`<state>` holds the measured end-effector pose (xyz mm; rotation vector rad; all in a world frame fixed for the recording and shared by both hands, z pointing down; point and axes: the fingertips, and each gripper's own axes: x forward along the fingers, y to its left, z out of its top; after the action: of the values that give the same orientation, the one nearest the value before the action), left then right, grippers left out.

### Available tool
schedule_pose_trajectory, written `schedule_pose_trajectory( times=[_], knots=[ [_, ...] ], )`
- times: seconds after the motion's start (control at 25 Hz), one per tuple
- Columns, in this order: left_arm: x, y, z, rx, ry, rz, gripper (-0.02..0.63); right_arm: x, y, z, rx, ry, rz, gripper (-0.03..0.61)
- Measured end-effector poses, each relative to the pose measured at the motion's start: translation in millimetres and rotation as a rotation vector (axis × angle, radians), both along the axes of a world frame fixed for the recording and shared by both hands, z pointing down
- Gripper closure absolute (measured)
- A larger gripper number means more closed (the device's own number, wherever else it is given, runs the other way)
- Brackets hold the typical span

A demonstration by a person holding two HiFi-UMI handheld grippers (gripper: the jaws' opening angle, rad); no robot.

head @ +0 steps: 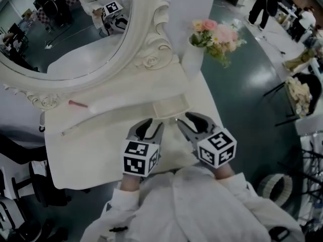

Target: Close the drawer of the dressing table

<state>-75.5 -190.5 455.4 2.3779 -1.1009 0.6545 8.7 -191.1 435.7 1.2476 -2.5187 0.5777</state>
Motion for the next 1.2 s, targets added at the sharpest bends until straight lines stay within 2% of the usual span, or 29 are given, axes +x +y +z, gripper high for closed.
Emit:
schedule_pose_trajectory(
  times=[0.24, 0.52, 0.76, 1.04, 1.2],
  knots=[
    [-2, -2, 3, 0.003, -0.002, 0.045, 0.480, -5, -2, 1, 0.013, 0.010, 0.011, 0.457],
    [-2, 1, 14, -0.003, -0.039, 0.077, 0.477, 8, 5, 8, -0.003, 0.079, 0.031, 0.445],
    [-4, 7, 22, -0.016, -0.043, 0.068, 0.462, 17, 6, 21, -0.028, 0.112, 0.016, 0.445],
    [-5, 2, 36, -0.005, -0.103, 0.067, 0.456, 31, -2, 35, -0.054, 0.166, -0.020, 0.445],
    [-2, -1, 40, -0.020, -0.102, 0.051, 0.456, 39, -12, 39, -0.050, 0.198, -0.048, 0.440]
  ],
)
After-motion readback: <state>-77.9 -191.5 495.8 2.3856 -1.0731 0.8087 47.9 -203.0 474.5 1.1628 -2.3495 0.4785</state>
